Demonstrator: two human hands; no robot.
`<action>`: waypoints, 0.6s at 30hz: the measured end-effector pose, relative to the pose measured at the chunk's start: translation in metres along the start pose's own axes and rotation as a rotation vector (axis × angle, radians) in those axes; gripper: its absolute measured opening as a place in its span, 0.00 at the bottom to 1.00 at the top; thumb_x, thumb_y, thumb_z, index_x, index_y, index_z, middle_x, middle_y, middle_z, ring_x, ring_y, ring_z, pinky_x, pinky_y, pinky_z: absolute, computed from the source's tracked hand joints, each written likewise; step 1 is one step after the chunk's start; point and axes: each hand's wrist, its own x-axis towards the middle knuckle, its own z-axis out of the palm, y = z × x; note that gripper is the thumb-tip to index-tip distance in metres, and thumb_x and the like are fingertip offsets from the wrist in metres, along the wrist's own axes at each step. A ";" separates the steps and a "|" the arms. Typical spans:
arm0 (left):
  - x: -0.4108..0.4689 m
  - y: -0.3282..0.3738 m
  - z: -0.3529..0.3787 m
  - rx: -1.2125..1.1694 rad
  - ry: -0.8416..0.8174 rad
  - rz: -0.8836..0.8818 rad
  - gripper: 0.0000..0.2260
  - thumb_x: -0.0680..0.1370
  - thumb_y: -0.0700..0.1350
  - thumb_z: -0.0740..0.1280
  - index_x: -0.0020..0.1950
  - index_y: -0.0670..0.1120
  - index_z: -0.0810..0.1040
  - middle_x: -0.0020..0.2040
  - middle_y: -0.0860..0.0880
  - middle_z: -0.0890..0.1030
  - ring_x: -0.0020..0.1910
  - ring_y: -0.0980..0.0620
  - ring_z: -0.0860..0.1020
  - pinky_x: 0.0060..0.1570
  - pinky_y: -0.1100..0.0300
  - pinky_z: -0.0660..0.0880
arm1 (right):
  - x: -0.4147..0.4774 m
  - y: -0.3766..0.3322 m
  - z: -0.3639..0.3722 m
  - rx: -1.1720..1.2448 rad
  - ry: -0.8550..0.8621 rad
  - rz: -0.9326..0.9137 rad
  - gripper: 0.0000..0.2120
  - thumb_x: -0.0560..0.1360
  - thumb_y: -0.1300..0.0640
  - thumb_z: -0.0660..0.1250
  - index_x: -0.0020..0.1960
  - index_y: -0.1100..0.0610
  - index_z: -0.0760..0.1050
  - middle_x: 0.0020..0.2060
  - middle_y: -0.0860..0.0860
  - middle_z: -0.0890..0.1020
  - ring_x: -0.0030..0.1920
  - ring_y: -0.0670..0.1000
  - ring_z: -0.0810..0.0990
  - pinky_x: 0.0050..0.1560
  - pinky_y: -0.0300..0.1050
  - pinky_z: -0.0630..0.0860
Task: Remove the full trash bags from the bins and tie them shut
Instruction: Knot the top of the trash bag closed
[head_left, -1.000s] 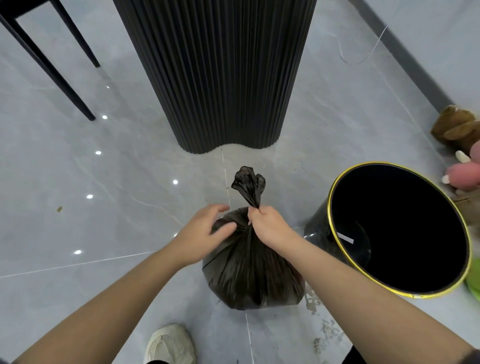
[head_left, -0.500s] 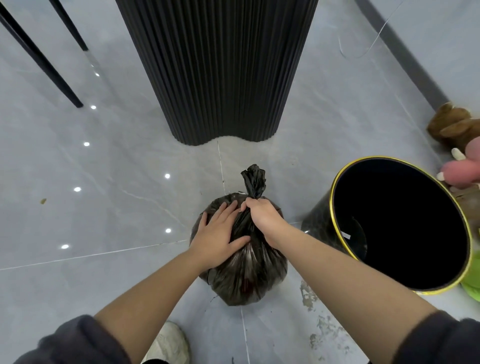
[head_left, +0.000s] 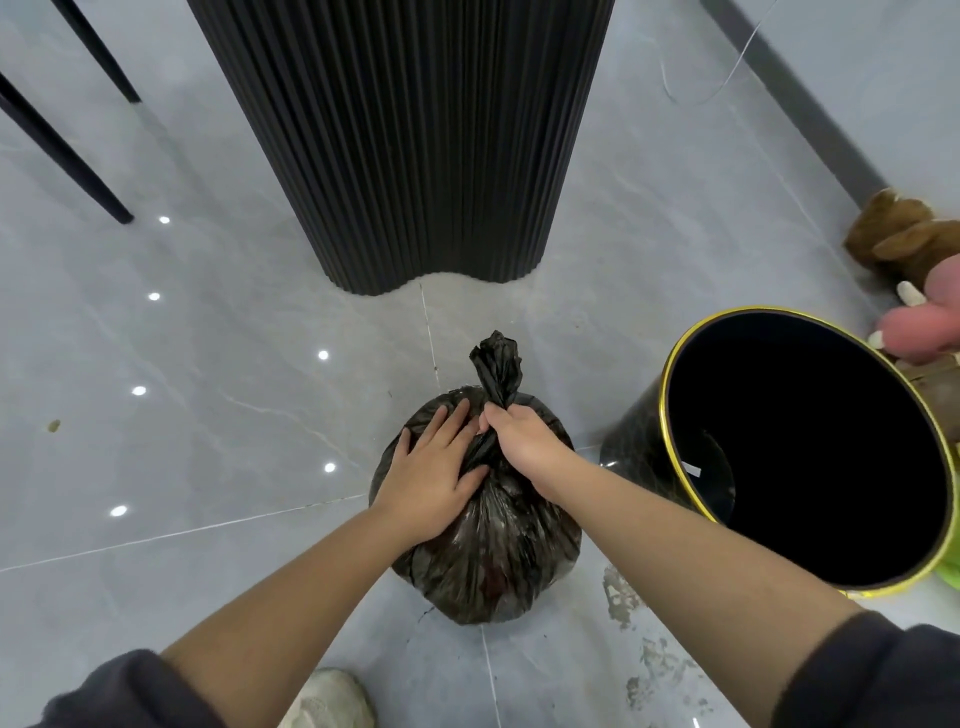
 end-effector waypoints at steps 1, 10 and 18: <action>0.000 -0.001 -0.003 -0.015 0.004 0.018 0.25 0.81 0.56 0.52 0.77 0.56 0.50 0.79 0.56 0.47 0.77 0.53 0.45 0.74 0.43 0.49 | -0.002 -0.002 -0.003 -0.010 -0.018 -0.013 0.16 0.80 0.52 0.56 0.36 0.55 0.71 0.41 0.55 0.74 0.44 0.52 0.74 0.45 0.45 0.68; -0.007 -0.010 -0.042 -0.026 0.405 -0.101 0.16 0.72 0.49 0.71 0.59 0.48 0.77 0.55 0.49 0.76 0.55 0.47 0.74 0.52 0.53 0.69 | -0.021 -0.027 -0.016 -0.282 0.038 -0.298 0.17 0.81 0.53 0.55 0.35 0.53 0.73 0.27 0.47 0.69 0.32 0.49 0.71 0.39 0.45 0.67; -0.036 0.000 -0.032 0.053 0.271 0.008 0.35 0.72 0.68 0.57 0.75 0.53 0.60 0.71 0.53 0.65 0.71 0.51 0.63 0.67 0.50 0.63 | -0.045 -0.036 -0.018 -0.402 0.139 -0.328 0.15 0.80 0.55 0.57 0.40 0.53 0.78 0.33 0.49 0.77 0.38 0.50 0.76 0.38 0.41 0.70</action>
